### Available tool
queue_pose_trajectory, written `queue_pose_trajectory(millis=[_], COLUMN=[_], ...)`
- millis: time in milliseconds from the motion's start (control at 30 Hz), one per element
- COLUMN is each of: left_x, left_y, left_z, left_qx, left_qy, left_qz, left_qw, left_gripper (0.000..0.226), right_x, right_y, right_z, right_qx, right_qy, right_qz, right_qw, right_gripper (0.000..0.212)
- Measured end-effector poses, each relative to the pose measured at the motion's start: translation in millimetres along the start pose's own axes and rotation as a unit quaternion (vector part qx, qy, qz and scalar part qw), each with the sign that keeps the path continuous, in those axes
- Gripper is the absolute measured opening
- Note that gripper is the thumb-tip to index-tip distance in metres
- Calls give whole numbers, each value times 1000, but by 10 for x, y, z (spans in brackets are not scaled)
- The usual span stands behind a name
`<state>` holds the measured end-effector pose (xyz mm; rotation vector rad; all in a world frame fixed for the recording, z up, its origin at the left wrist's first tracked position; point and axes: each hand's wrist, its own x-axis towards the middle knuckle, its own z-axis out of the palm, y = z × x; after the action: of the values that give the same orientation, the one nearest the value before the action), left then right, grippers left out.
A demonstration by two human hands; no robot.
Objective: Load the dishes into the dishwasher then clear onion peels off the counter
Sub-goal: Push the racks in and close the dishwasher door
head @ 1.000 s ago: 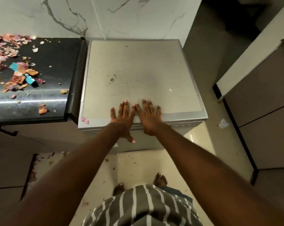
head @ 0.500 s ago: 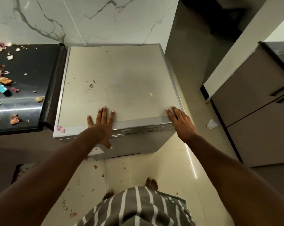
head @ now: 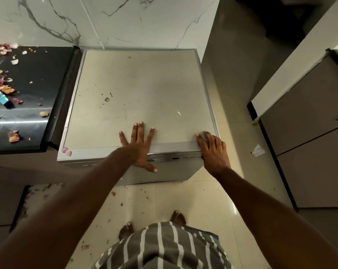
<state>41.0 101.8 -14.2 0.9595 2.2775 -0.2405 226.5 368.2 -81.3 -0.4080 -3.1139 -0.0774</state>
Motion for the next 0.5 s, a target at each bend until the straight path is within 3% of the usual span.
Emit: queue_pose_trajectory(millis=[167,300,500], left_x=[31,77,46], left_y=[-2,38,121], left_z=[-52,-101,-51], left_qx=[-1,12,9], left_qy=[-33,-64,-51], left_qz=[-13,-36,-55], left_qw=[999,997,997], left_gripper=[169,172,171], right_x=[-24,-51,-73], right_y=[38,58,58], right_z=[93,170,195], right_qx=[43,66,81], right_qy=[26,97,136], right_qz=[-18,-32,-40], right_qw=[999,993,987], right_gripper=[107,99,101])
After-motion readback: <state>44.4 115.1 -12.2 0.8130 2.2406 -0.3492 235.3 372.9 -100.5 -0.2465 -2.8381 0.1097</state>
